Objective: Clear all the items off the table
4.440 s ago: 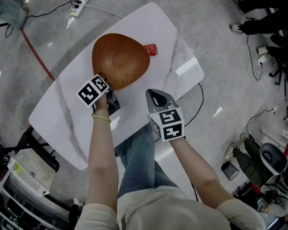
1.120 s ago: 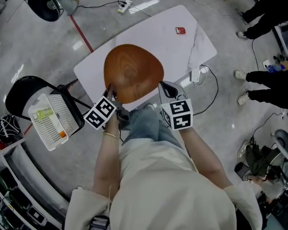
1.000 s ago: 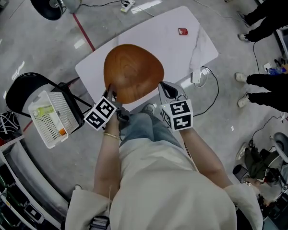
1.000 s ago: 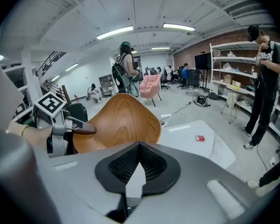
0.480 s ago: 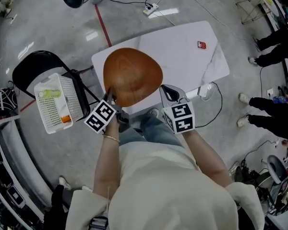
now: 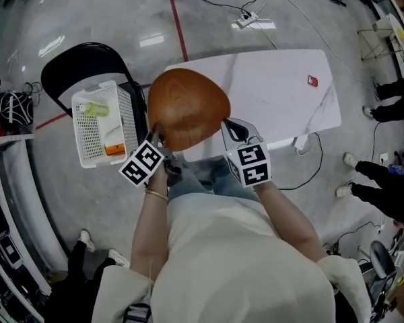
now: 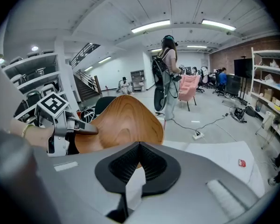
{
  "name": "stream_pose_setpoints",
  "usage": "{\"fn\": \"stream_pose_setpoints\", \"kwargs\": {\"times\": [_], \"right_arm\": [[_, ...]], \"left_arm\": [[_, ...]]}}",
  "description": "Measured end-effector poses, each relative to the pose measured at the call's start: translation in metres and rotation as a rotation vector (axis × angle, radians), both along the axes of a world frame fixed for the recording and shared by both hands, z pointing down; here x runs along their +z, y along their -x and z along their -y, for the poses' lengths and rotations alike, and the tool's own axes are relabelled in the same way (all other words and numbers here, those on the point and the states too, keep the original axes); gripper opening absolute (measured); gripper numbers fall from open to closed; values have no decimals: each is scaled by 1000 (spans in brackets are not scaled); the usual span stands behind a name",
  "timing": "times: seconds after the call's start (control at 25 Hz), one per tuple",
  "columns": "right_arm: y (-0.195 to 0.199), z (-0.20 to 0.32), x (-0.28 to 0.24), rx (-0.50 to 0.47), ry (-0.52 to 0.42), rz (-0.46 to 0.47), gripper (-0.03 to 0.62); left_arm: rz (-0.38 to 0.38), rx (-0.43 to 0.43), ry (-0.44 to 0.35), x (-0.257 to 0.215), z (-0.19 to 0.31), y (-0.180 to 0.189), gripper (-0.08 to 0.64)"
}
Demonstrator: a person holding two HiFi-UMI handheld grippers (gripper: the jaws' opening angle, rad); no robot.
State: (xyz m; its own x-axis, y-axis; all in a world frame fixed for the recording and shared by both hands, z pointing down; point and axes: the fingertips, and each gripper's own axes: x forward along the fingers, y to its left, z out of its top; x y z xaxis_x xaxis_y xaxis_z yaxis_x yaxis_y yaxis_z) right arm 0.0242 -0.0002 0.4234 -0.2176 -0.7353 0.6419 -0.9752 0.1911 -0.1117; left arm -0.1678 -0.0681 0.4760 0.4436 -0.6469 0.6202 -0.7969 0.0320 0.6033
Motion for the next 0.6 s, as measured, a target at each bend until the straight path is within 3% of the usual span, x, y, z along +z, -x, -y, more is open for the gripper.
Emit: {"fn": "stream_pose_setpoints", "kwargs": {"times": [0.6], "right_arm": [[139,63,-6,-169,-7,-1,-2]], "left_arm": [[-3,-181,-13,-14,30,153,21]]}}
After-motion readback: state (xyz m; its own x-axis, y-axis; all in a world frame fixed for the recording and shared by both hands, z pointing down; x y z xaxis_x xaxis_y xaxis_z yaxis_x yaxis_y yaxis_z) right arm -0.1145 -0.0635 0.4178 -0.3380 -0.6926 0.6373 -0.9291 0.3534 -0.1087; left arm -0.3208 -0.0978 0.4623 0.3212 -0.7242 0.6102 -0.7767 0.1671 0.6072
